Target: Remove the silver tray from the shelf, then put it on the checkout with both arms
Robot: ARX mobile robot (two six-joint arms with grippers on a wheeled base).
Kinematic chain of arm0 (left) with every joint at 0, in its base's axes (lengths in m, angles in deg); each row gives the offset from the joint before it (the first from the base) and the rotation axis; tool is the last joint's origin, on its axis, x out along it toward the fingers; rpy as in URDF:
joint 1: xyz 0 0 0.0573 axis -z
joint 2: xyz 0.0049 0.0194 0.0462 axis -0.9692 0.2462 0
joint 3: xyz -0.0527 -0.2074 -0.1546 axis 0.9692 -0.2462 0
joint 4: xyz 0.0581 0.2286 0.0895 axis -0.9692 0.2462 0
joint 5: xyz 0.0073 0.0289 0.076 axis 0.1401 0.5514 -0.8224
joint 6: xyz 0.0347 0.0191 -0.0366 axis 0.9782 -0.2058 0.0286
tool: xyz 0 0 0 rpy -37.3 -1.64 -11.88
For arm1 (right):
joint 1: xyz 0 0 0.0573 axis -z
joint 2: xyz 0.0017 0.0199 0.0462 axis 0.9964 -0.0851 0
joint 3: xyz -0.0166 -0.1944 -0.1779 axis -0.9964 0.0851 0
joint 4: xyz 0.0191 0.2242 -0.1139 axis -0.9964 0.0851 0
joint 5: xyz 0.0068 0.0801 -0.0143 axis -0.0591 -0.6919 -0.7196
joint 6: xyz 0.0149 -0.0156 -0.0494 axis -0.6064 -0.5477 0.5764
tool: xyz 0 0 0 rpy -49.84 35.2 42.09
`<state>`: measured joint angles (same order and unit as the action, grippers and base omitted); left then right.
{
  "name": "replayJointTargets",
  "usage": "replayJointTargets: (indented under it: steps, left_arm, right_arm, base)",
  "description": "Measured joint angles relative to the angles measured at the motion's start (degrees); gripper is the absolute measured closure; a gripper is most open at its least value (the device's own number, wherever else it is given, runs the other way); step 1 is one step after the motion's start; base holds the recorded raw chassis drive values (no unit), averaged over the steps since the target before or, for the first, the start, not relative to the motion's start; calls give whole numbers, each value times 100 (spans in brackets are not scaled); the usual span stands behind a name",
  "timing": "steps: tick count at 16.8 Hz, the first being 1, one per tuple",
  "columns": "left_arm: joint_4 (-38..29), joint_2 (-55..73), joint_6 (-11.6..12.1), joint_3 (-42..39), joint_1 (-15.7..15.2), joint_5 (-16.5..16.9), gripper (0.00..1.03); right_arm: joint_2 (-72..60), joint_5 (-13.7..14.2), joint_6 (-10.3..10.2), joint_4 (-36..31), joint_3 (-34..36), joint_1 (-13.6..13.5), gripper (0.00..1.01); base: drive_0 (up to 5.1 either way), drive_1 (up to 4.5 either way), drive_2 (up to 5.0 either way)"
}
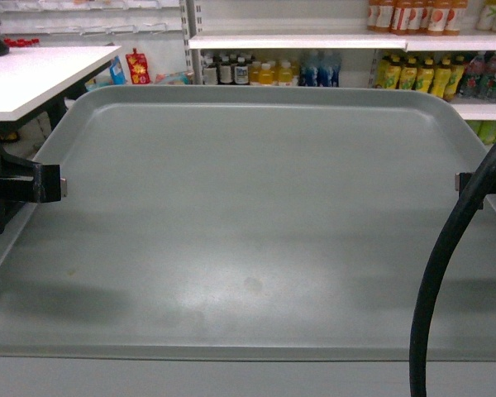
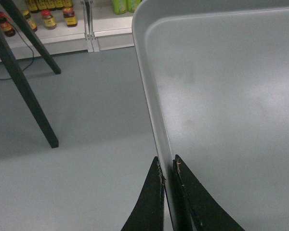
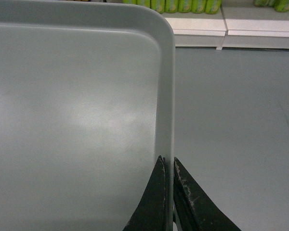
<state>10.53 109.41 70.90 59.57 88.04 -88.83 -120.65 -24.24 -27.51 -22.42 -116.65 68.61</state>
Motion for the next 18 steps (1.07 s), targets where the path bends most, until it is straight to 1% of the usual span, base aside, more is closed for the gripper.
replayJointTargets:
  steps: [18]
  left_arm:
    - [24, 0, 0, 0, -2, 4, 99]
  right_arm:
    - [-31, 0, 0, -9, 0, 0, 99]
  base:
    - [-501, 243, 243]
